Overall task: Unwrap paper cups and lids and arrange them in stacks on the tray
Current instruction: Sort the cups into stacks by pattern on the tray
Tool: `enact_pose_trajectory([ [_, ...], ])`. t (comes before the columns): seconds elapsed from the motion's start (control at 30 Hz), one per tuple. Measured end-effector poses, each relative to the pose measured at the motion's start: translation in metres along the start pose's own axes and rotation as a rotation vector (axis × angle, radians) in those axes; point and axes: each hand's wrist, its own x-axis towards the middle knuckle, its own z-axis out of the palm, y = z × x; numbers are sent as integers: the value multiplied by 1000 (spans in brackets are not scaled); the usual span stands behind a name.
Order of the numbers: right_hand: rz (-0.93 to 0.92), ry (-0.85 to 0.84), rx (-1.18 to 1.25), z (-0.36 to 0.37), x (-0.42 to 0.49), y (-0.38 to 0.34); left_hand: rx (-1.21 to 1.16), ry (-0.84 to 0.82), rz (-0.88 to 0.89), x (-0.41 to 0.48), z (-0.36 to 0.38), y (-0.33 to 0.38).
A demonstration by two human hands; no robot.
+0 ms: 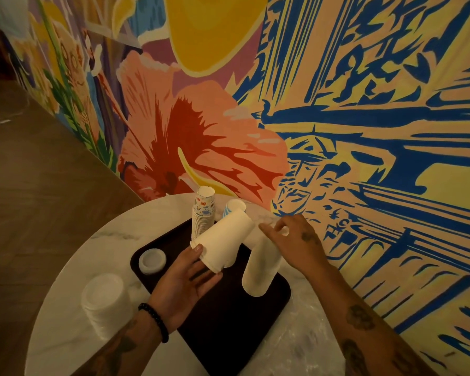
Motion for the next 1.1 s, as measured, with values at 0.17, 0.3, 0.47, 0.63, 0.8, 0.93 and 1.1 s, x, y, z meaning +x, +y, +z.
enact_pose_trajectory([
  [0.17, 52, -31, 400, -3, -4, -19, 27, -51, 14, 1, 4, -3],
  [0.3, 147, -162, 545, 1, -7, -30, 135, -84, 59, 0, 12, -8],
  [0.47, 147, -118, 587, 12, -10, -28, 185, -68, 81, 1, 13, -9],
  [0.63, 146, -36, 647, 6, -8, -26, 136, -93, 41, 1, 13, -9],
  [0.8, 144, 67, 729, -18, 4, -25, 53, -55, -12, 1, 6, -8],
  [0.93, 63, 309, 707, -46, 9, -29, 56, -51, -36, 2, 0, -8],
  [1.1, -58, 380, 467, -57, 11, -24, 36, -45, -42, 4, -2, -8],
])
